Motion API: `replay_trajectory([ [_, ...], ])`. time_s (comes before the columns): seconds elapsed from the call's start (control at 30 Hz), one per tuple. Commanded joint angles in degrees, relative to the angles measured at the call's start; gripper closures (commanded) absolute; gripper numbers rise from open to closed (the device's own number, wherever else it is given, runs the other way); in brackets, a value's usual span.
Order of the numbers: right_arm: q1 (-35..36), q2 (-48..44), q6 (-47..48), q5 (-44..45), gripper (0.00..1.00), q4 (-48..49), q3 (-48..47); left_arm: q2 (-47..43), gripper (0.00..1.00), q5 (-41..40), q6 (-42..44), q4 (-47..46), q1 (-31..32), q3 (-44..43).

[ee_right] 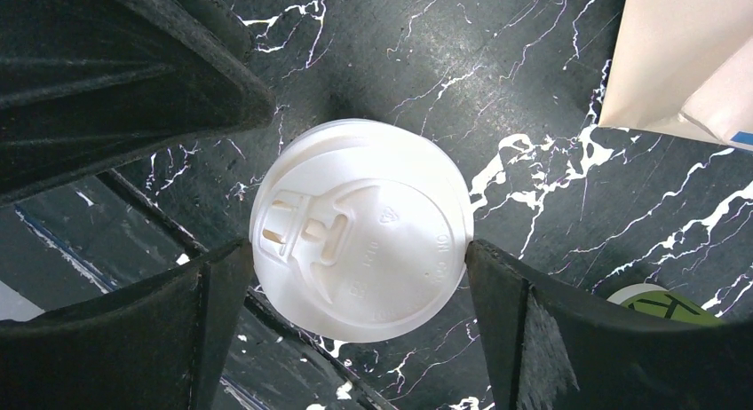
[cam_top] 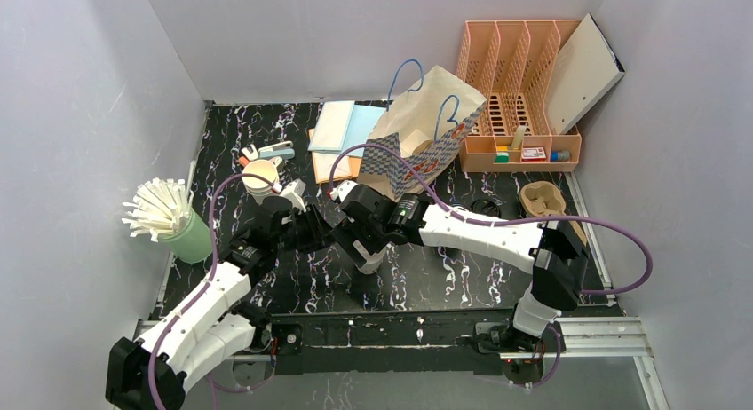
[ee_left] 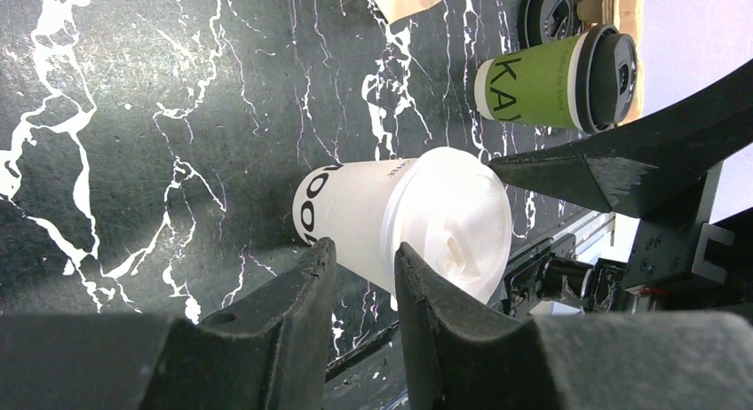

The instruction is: Pack the takeout coffee

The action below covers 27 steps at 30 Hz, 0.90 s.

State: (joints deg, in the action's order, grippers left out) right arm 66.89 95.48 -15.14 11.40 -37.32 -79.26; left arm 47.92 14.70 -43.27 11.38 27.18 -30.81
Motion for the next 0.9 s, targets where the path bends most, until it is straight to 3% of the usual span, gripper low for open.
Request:
replay_trajectory([
  [0.0,0.62,-0.12,0.28,-1.79,0.02,-4.24,0.04,-0.06,0.7,-0.22,1.23,2.62,0.04,-1.36],
  [0.37,0.61,-0.13,0.28,0.68,0.02,-4.84,-2.8,-0.03,0.7,0.09,1.84,2.61,0.02,-2.47],
  [0.87,0.6,-0.47,0.33,1.6,0.02,-5.39,-6.58,0.62,0.6,0.62,3.84,3.81,0.07,-5.17],
])
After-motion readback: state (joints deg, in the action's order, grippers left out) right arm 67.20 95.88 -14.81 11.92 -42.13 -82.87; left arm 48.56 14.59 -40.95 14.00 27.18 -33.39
